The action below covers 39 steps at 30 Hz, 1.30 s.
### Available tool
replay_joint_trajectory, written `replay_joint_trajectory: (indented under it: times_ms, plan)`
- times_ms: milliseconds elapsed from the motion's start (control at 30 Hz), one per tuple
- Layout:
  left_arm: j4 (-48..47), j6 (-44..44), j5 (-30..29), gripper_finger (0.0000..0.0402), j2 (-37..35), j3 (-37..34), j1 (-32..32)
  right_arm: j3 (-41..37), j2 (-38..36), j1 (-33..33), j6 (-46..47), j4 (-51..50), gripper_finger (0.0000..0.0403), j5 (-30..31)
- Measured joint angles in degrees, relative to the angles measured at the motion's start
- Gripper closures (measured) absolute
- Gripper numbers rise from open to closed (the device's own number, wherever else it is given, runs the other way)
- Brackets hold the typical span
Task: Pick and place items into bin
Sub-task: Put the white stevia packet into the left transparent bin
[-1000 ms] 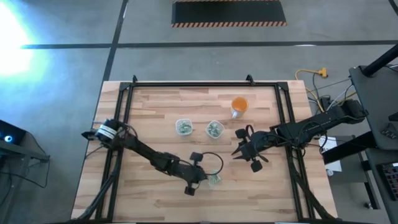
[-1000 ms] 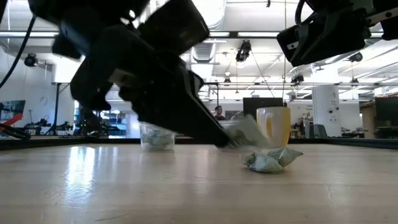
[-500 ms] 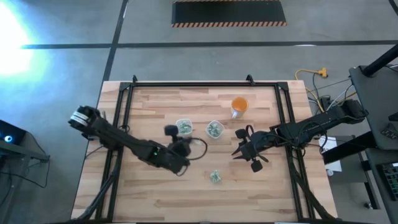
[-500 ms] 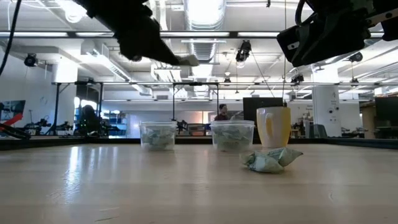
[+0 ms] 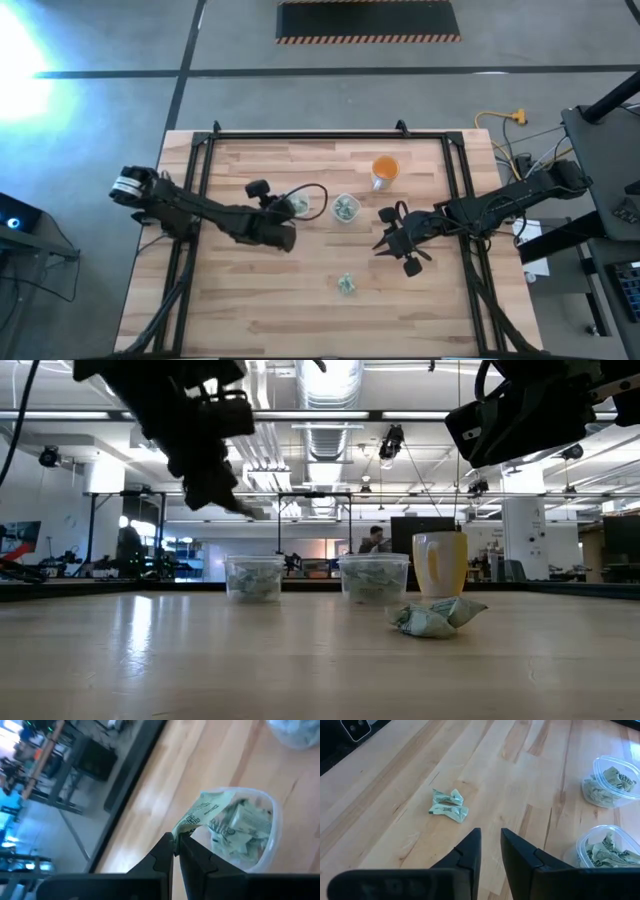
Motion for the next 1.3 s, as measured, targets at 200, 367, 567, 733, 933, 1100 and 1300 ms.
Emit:
replay_joint_trajectory:
  times_ms: [200,367,567,733,933,1100,1300]
  plan:
    - [4.18,0.48,3.72,0.0394,0.76,-3.28,2.17,-0.03,0.0,0.0,-0.01,-0.02,0.0339,0.0]
    - [5.81,0.5,3.85,0.0394,0.82,-4.09,2.38,-0.04,0.0,0.0,-0.03,0.02,0.0344,0.01]
    - [12.17,4.87,5.79,0.0394,0.82,-6.04,2.68,-0.04,0.0,0.0,-0.03,0.43,0.0344,0.01]
    - [14.56,5.52,6.87,0.0394,1.06,-6.68,3.99,-0.04,0.0,0.0,-0.03,0.63,0.0344,0.0]
    - [19.29,9.87,11.47,0.0394,1.06,-6.66,6.24,-0.04,0.0,0.0,-0.03,0.96,0.0346,0.01]
    - [20.39,12.45,13.06,0.0394,1.06,-6.66,7.29,-0.04,0.0,0.0,-0.03,0.95,0.0346,0.01]
    - [19.74,13.08,13.07,0.0379,1.06,-6.66,7.34,-0.04,0.0,0.0,-0.11,0.94,0.0346,0.01]
